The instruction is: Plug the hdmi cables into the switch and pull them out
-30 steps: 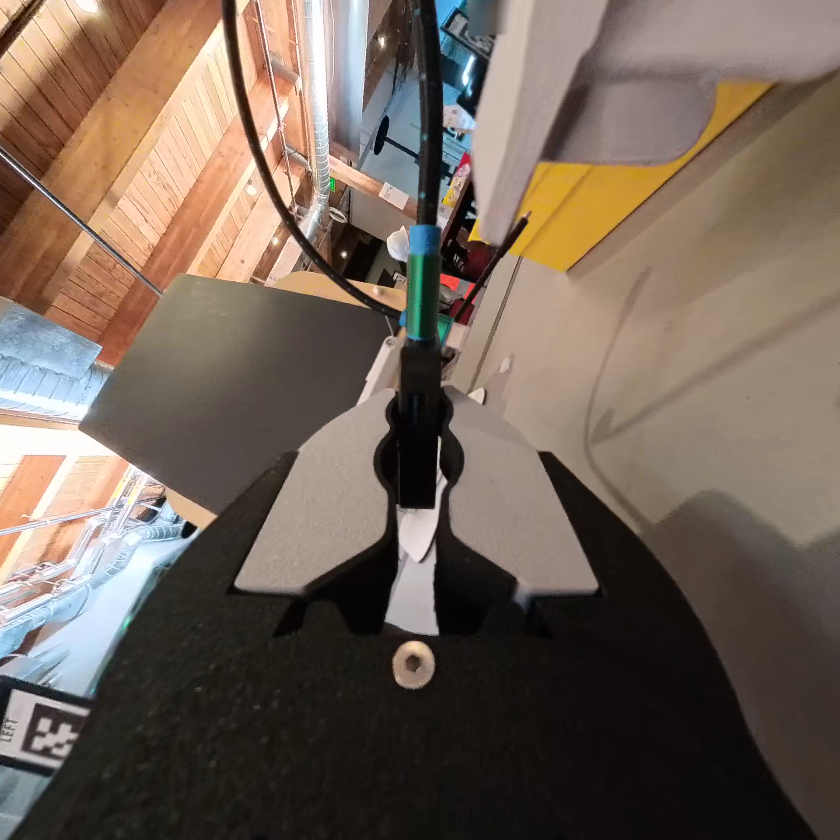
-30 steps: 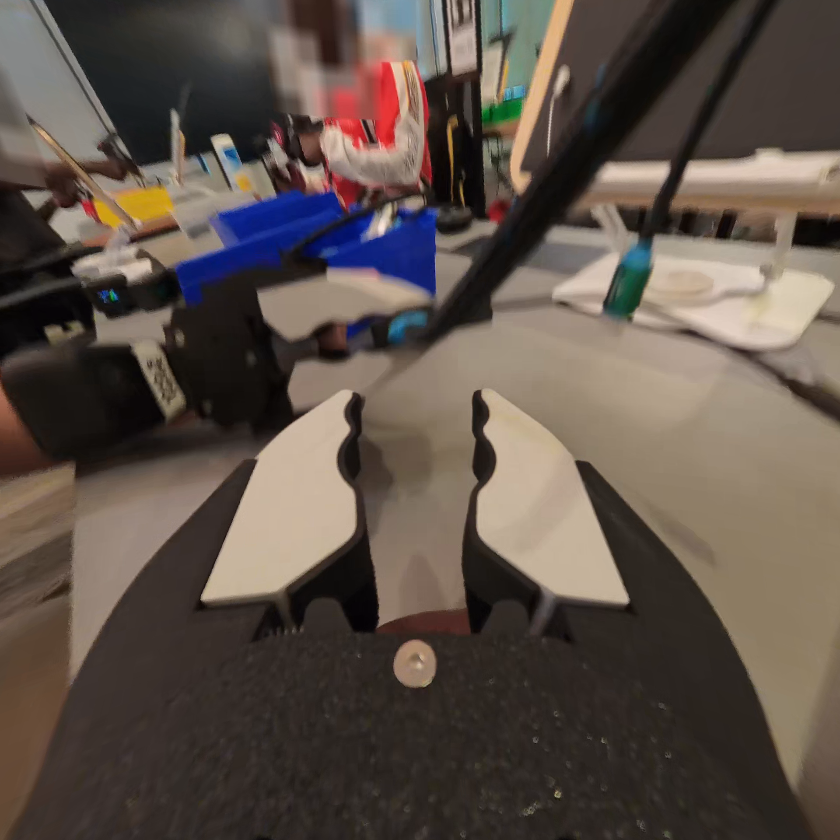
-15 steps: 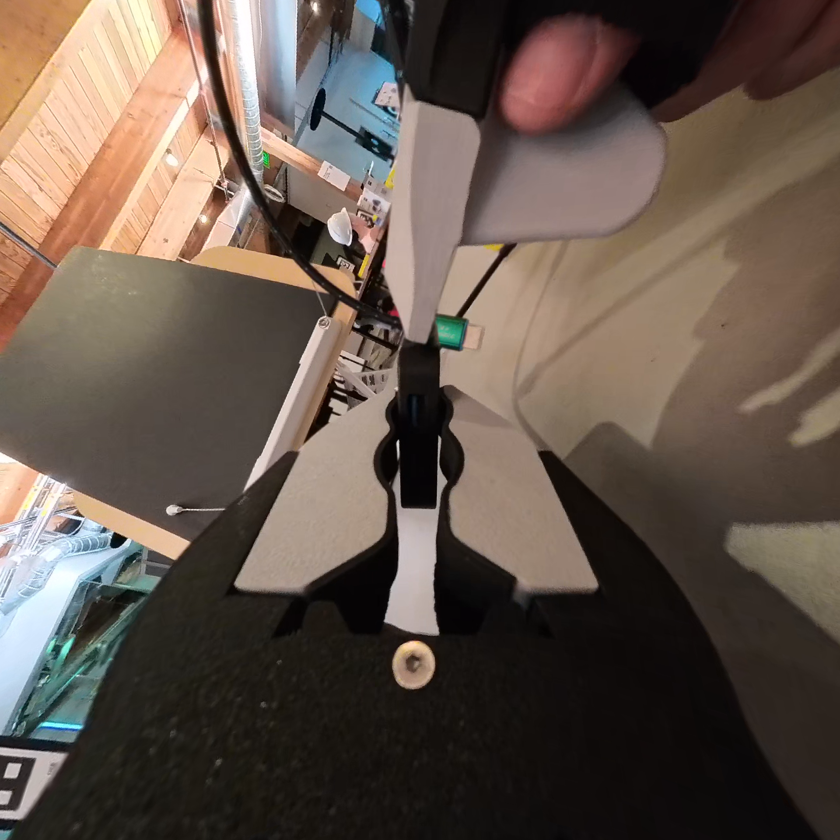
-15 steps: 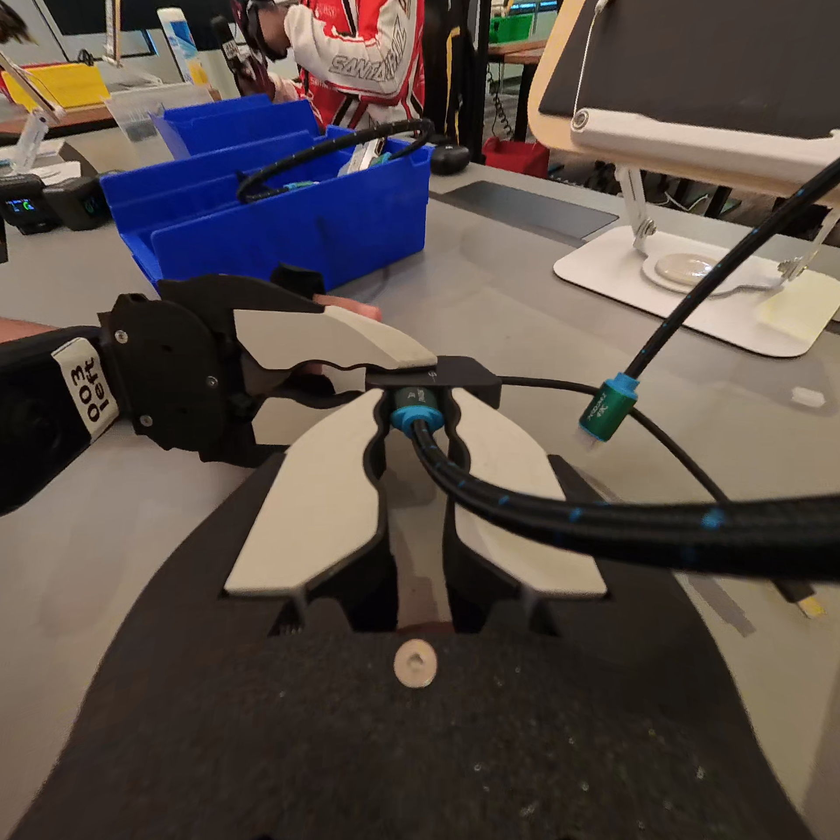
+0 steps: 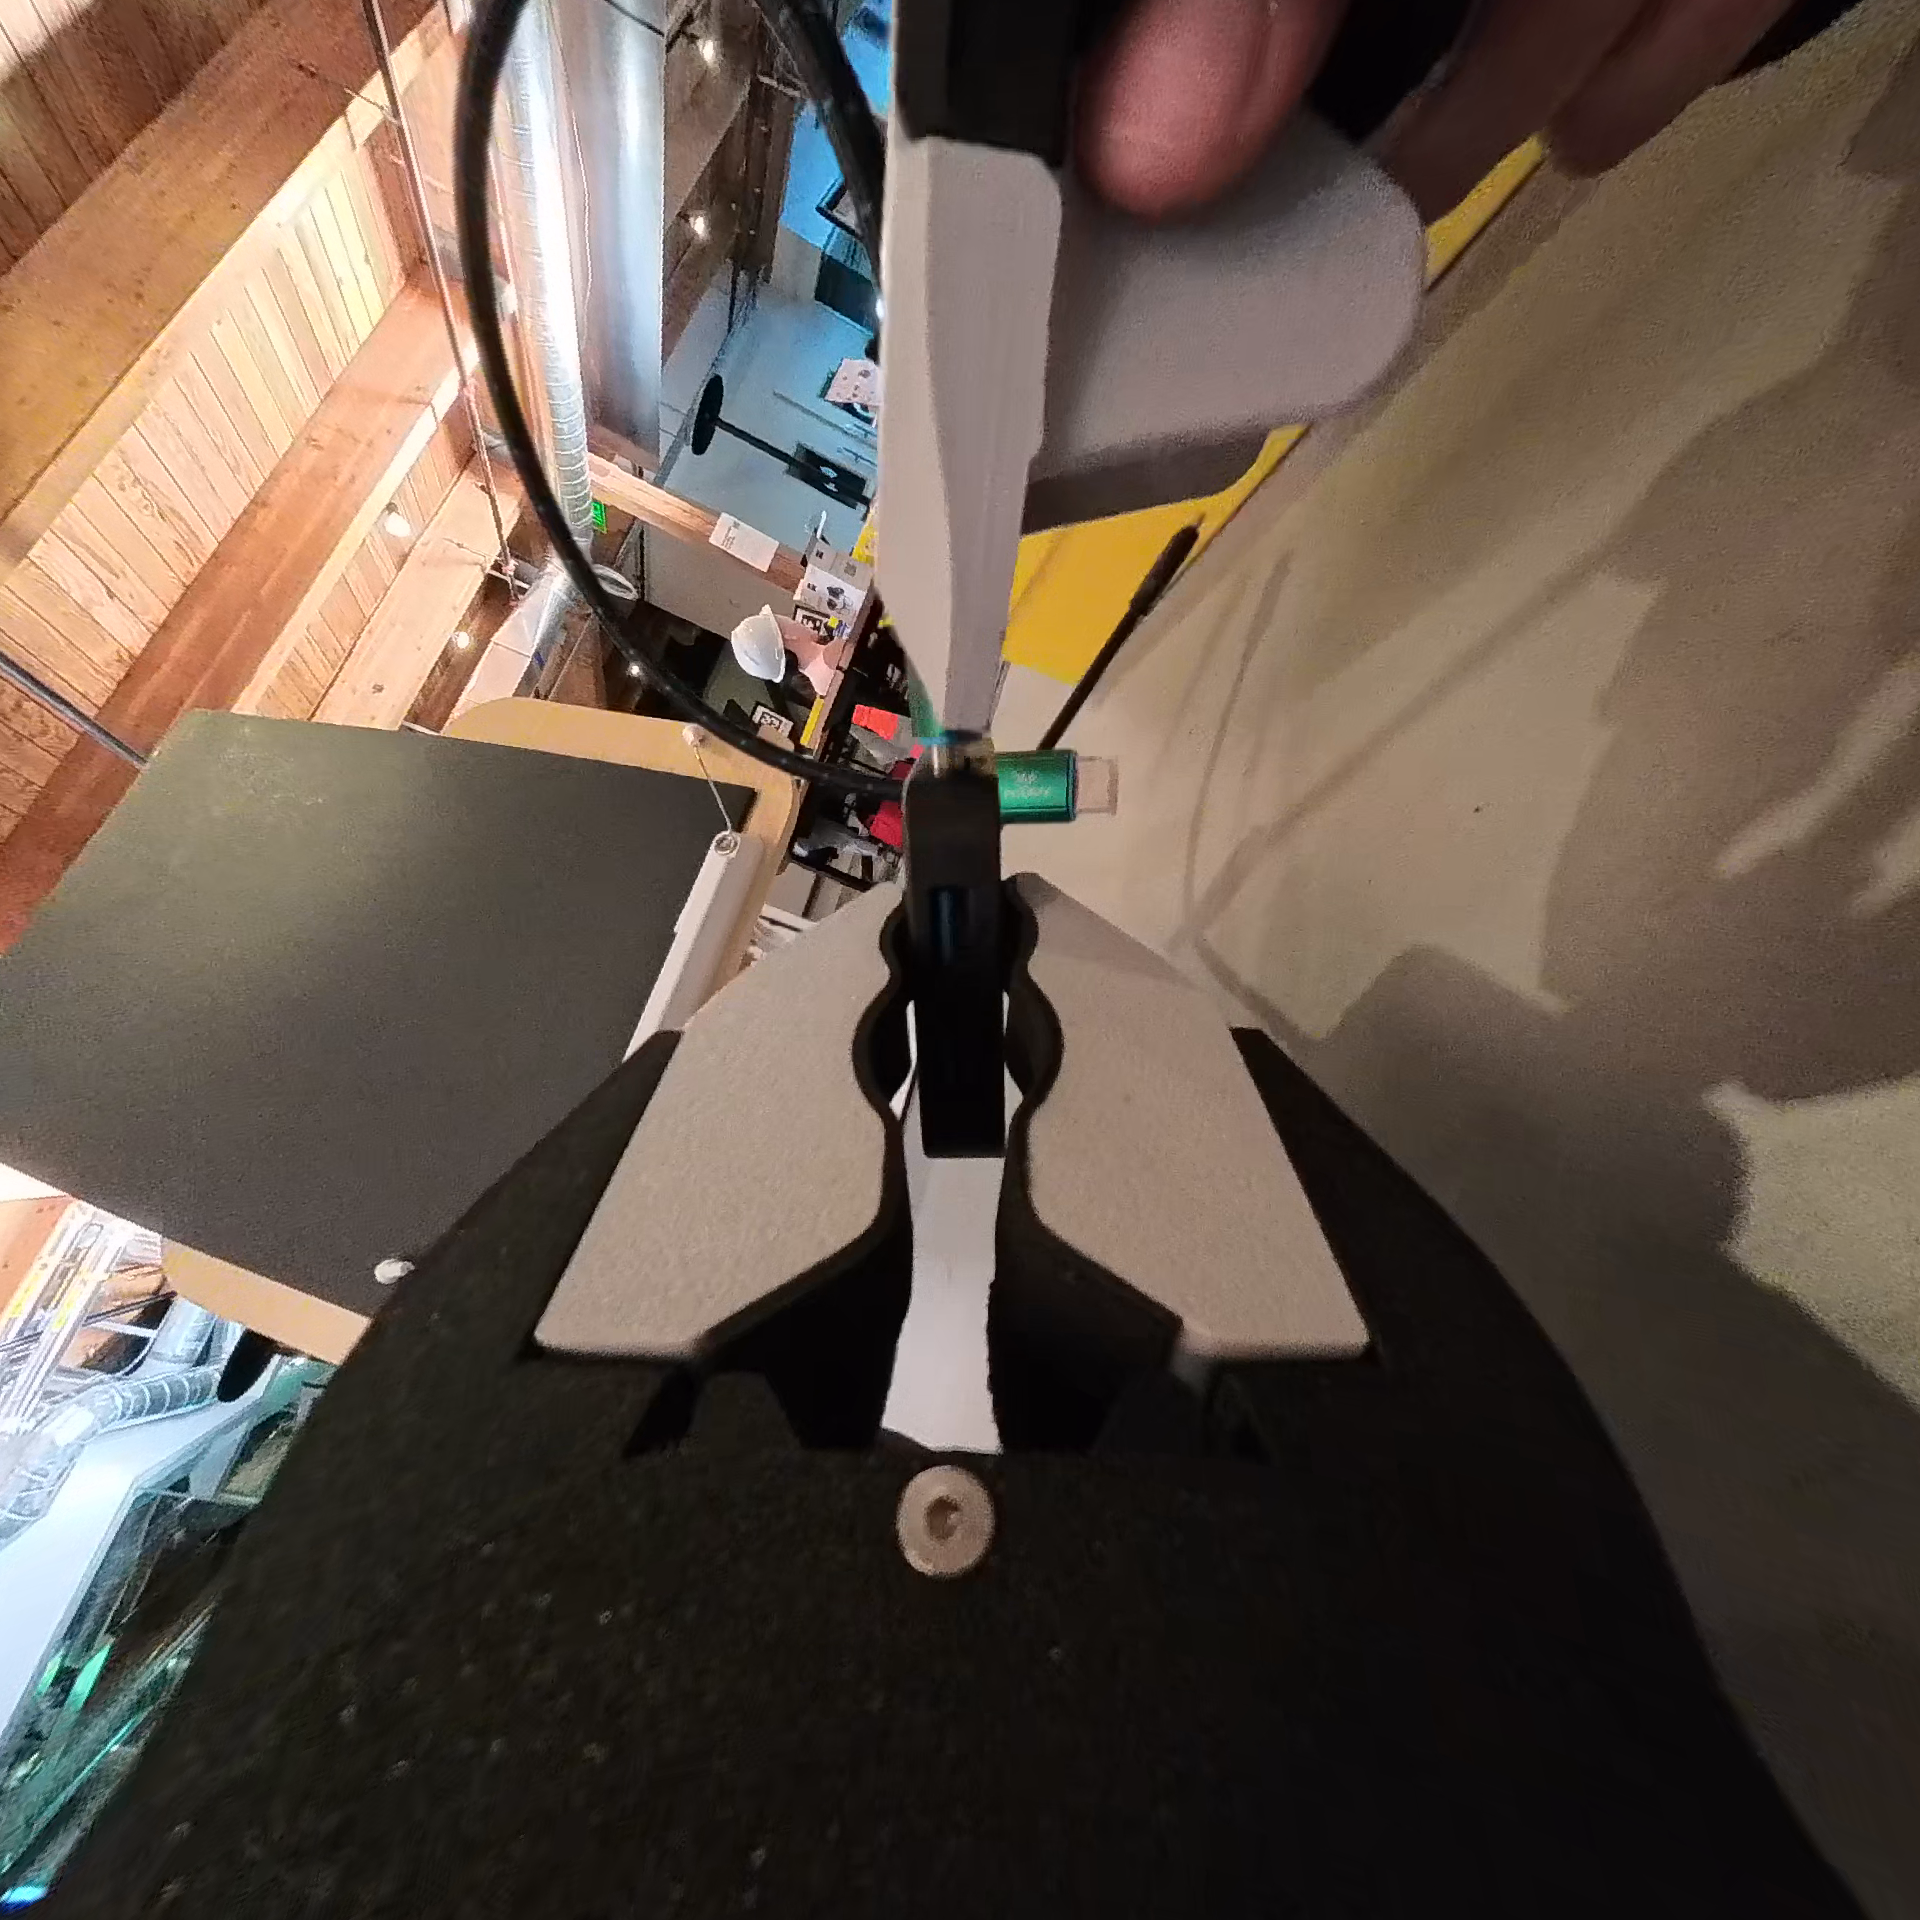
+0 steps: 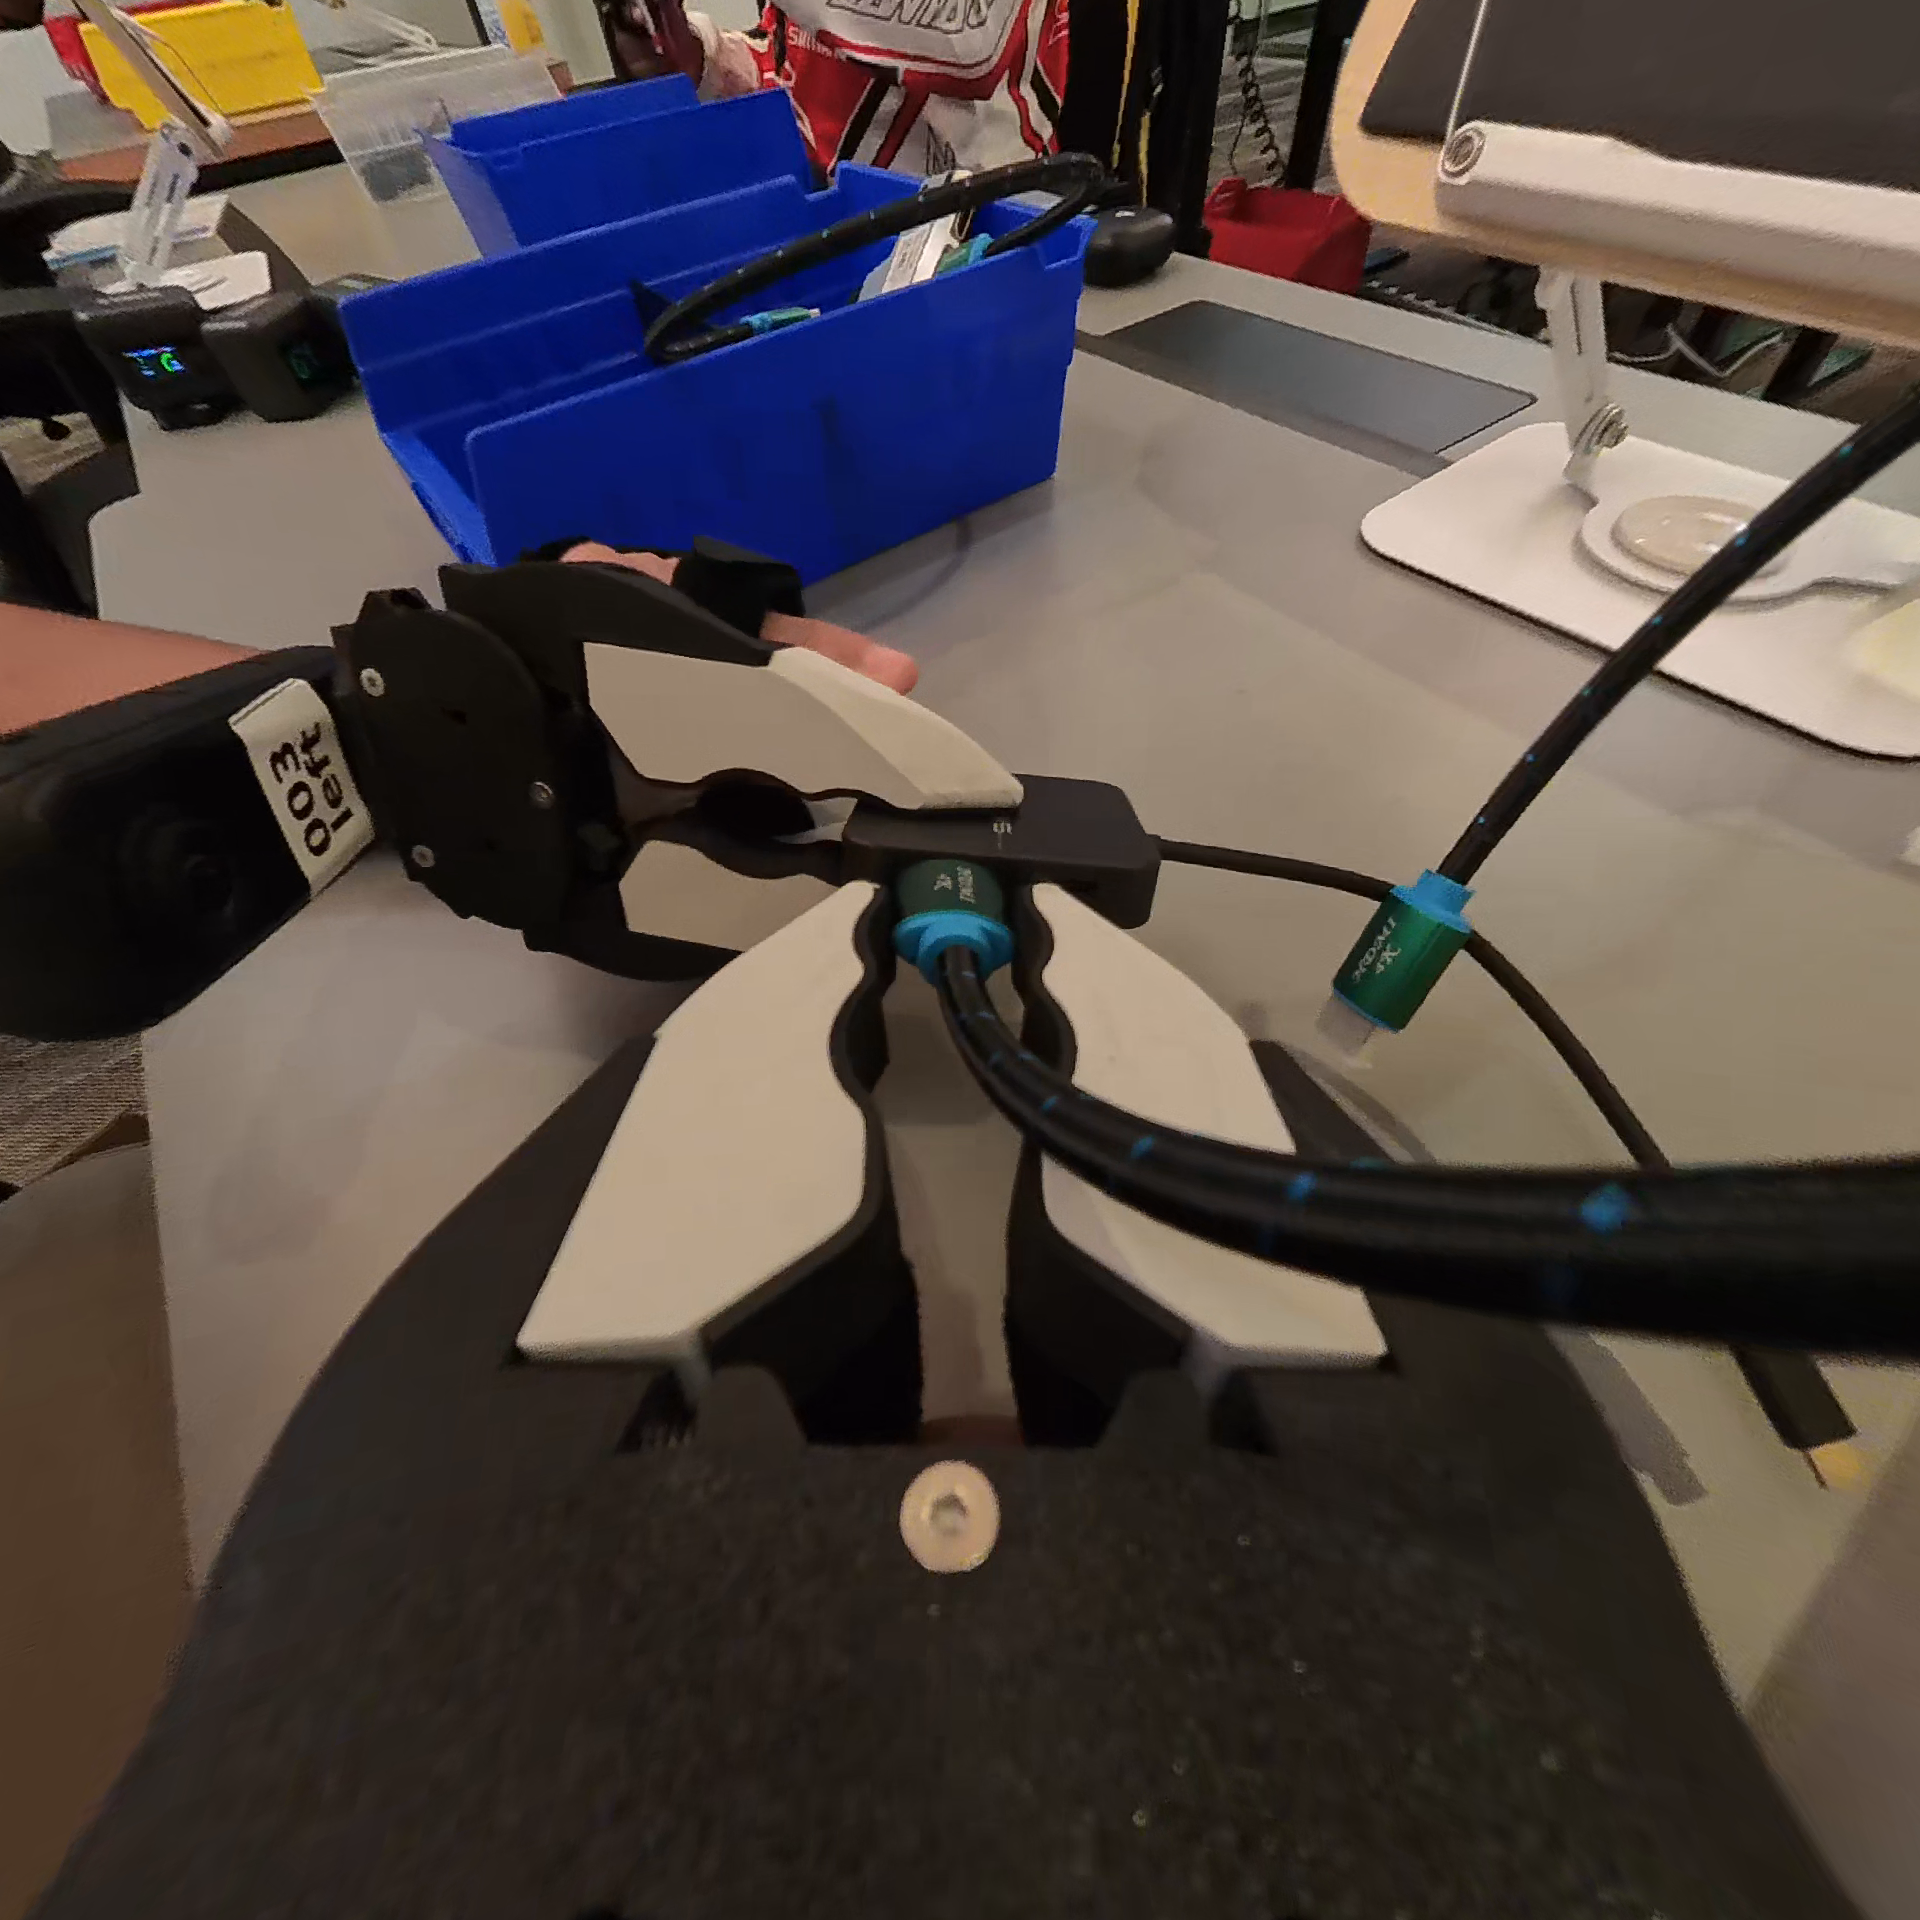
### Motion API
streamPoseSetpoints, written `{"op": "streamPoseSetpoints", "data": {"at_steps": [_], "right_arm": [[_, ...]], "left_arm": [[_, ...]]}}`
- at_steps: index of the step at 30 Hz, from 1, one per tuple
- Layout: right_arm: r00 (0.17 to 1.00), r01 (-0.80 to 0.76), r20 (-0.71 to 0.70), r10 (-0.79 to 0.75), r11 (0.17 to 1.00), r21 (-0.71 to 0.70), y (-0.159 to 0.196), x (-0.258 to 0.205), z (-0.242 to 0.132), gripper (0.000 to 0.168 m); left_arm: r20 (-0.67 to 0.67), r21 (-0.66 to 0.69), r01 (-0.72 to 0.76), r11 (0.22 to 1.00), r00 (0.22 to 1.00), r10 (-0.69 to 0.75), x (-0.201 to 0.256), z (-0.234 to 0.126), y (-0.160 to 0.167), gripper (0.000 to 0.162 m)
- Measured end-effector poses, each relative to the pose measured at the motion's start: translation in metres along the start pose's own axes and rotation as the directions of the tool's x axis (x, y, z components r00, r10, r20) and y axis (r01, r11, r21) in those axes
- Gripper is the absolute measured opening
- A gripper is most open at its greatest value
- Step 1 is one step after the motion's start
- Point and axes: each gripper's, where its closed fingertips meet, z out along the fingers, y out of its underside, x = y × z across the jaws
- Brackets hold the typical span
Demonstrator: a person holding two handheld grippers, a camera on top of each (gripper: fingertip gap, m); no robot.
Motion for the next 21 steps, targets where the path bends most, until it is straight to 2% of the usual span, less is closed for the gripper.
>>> {"op": "streamPoseSetpoints", "data": {"at_steps": [2,3,5,6,8,9,11,14,15,17,19,21], "right_arm": [[0.997,-0.006,-0.071,0.01,0.998,0.056,-0.01,0.015,-0.015,0.021],[0.994,-0.043,-0.098,0.052,0.995,0.092,-0.02,0.03,-0.033,0.021],[0.991,-0.043,-0.124,0.057,0.992,0.118,-0.032,0.045,-0.062,0.021],[0.991,-0.024,-0.127,0.037,0.994,0.102,-0.034,0.044,-0.067,0.021],[0.995,-0.004,-0.1,0.007,0.999,0.035,-0.036,0.036,-0.069,0.021],[0.998,-0.003,-0.063,0.003,1.0,-0.011,-0.035,0.029,-0.07,0.021],[1.0,-0.021,0.008,0.023,0.987,-0.162,-0.026,0.015,-0.074,0.021],[0.997,0.0,-0.075,-0.028,0.94,-0.341,-0.013,0.016,-0.086,0.021],[0.986,0.056,-0.111,-0.124,0.877,-0.478,0.004,0.021,-0.091,0.021],[0.895,0.183,-0.164,-0.415,0.677,-0.713,0.033,0.042,-0.105,0.021],[0.814,0.219,-0.119,-0.569,0.49,-0.844,0.057,0.049,-0.106,0.021],[0.741,0.259,-0.03,-0.67,0.328,-0.908,0.083,0.053,-0.096,0.021]], "left_arm": [[0.014,-0.178,-0.03,0.984,0.999,0.033,-0.005,0.002,0.042,0.014],[0.043,-0.19,0.0,0.982,0.999,0.009,-0.016,0.001,0.054,0.014],[0.064,-0.074,0.092,0.993,0.994,-0.087,-0.022,0.005,0.017,0.014],[0.036,-0.076,0.039,0.996,0.999,-0.036,-0.006,0.012,0.004,0.014],[0.013,-0.117,-0.034,0.993,0.999,0.035,0.01,0.021,-0.001,0.014],[0.032,-0.123,-0.002,0.992,0.999,0.006,0.004,0.021,0.004,0.014],[0.085,-0.193,0.106,0.975,0.992,-0.091,-0.015,0.018,0.029,0.014],[0.208,-0.262,0.306,0.915,0.944,-0.256,-0.048,0.005,0.065,0.014],[0.24,-0.268,0.37,0.89,0.92,-0.311,-0.058,0.0,0.074,0.014],[0.297,-0.266,0.482,0.834,0.865,-0.405,-0.073,-0.009,0.09,0.014],[0.309,-0.247,0.534,0.809,0.834,-0.456,-0.079,-0.012,0.095,0.014],[0.307,-0.25,0.553,0.795,0.824,-0.477,-0.078,-0.011,0.097,0.014]]}}
